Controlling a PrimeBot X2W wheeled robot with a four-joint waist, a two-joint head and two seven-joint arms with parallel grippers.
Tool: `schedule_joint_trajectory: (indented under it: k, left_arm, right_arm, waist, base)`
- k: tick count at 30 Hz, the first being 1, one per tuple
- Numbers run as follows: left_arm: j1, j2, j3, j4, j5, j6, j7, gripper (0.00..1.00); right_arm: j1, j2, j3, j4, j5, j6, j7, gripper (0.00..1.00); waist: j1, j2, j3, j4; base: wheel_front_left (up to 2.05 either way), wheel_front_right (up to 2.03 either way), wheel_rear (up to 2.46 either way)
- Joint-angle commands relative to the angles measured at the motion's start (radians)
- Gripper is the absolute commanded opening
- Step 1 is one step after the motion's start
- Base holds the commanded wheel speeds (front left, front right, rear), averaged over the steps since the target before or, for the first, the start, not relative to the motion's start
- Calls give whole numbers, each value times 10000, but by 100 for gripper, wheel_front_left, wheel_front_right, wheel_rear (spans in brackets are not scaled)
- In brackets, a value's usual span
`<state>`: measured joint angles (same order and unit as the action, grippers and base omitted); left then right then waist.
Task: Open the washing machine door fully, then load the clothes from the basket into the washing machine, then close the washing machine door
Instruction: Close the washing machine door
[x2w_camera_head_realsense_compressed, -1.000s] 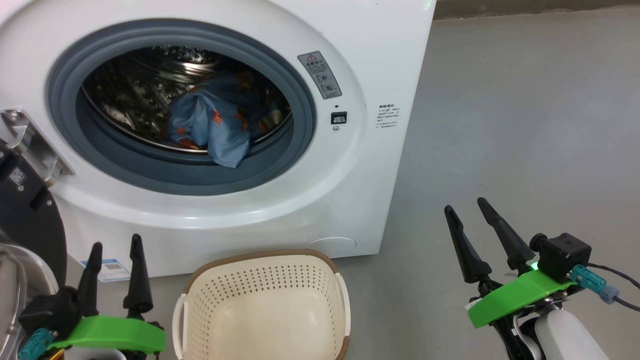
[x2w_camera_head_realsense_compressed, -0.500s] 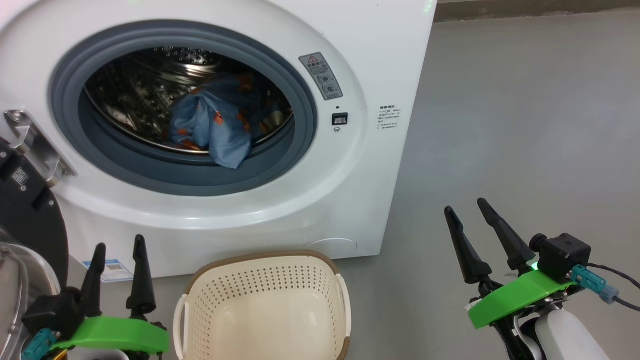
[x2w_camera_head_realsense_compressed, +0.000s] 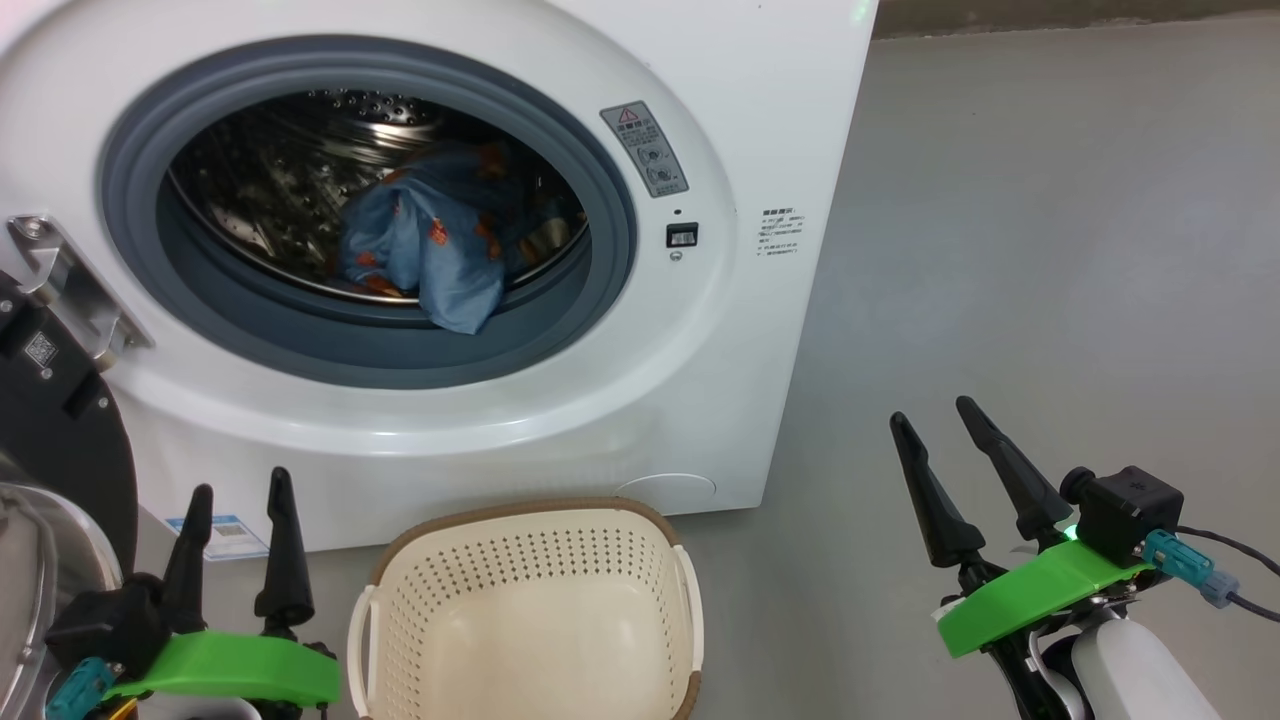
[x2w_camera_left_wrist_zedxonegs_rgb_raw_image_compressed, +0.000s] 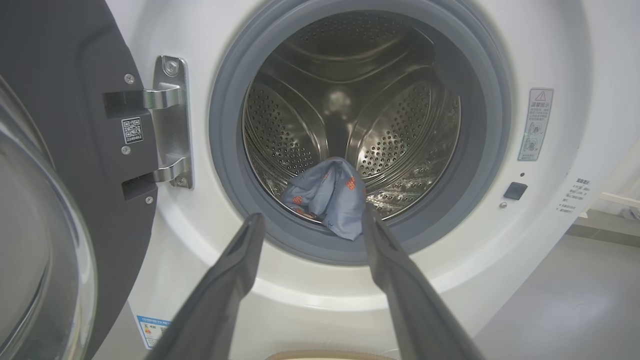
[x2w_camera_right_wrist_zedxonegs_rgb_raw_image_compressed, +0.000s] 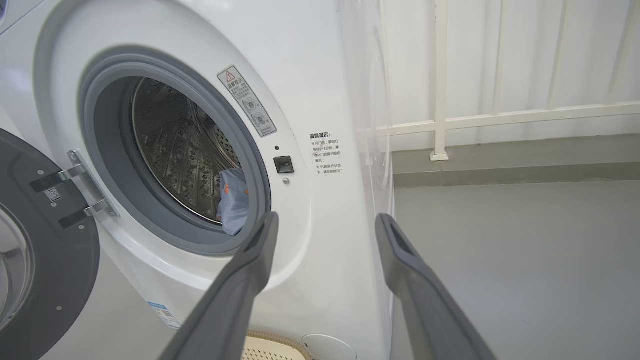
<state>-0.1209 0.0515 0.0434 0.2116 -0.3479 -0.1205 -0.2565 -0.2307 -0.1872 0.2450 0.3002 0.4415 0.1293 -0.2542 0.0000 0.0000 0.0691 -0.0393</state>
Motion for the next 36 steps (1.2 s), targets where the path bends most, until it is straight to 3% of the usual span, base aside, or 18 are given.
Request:
schedule_joint_trajectory:
  k: [1, 21, 36]
  left_arm:
    - [-65, 156, 359, -293, 34, -46, -53, 100]
    - [-3, 110, 368, -447, -9, -87, -53, 100]
    - [29, 91, 363, -515, 35, -96, -53, 100]
  right_arm:
    - [-4, -42, 210, -218, 69, 14, -76, 100]
    - [-17, -10, 223, -177, 64, 14, -76, 100]
    - [9, -15, 226, -212, 66, 14, -76, 100]
  waist:
    - [0, 0, -5, 5]
    - [0, 0, -21, -24]
    - [0, 0, -6, -32]
  base:
    - [-16, 16, 0]
    - [-115, 115, 0]
    - [-11, 11, 0]
